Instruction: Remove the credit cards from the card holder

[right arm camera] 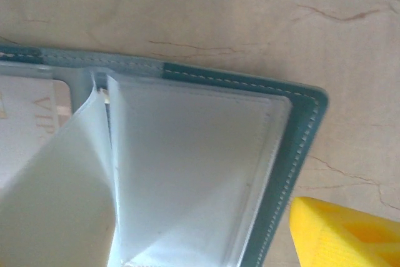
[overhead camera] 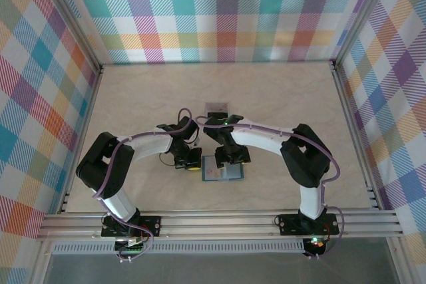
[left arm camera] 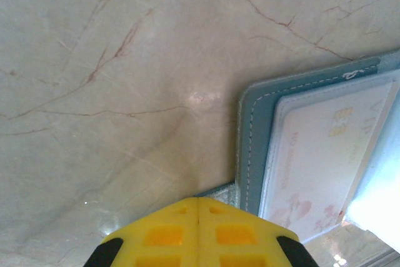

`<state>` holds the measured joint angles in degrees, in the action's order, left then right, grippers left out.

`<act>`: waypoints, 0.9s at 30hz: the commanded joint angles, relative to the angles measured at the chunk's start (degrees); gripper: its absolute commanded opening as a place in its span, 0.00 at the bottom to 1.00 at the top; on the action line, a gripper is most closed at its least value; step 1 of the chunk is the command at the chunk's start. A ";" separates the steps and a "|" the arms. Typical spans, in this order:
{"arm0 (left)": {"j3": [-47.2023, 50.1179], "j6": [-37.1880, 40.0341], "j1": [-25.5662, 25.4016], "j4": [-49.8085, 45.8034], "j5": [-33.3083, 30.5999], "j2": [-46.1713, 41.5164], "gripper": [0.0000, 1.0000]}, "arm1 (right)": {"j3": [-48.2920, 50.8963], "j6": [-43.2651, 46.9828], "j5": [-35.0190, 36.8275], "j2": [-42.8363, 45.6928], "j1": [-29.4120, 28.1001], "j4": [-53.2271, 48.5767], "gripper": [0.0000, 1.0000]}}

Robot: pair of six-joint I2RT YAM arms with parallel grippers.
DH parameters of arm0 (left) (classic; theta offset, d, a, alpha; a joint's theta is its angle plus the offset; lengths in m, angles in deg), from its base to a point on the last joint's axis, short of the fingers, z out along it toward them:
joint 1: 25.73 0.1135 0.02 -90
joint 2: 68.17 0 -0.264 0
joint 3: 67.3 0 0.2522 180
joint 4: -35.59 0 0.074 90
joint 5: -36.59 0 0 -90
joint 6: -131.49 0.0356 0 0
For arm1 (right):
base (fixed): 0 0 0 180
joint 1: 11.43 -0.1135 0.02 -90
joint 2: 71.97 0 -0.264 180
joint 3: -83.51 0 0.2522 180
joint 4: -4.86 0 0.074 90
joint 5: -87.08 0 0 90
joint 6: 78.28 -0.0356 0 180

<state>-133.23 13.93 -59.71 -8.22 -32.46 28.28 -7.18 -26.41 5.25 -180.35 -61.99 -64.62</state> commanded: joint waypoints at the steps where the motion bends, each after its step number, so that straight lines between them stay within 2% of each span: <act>1: 0.40 0.97 -0.12 -1.38 -1.13 2.50 0.01 | 2.52 -0.35 0.77 2.45 1.09 -0.88 0.74; 11: 0.16 0.86 -0.12 -1.69 -1.44 2.80 0.01 | 8.95 -0.98 -0.98 1.29 2.75 4.65 0.70; 18: -0.72 0.78 -0.12 -3.01 -1.86 1.19 0.01 | 8.56 -1.29 0.28 1.99 2.84 3.33 0.59; 27: -3.08 -0.13 -0.30 -3.80 0.57 -2.96 0.01 | 7.94 -0.65 -2.52 7.73 2.84 4.36 0.61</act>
<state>-134.54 13.89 -59.71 -10.03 -32.88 27.84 0.74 -26.80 3.50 -175.10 -59.39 -59.51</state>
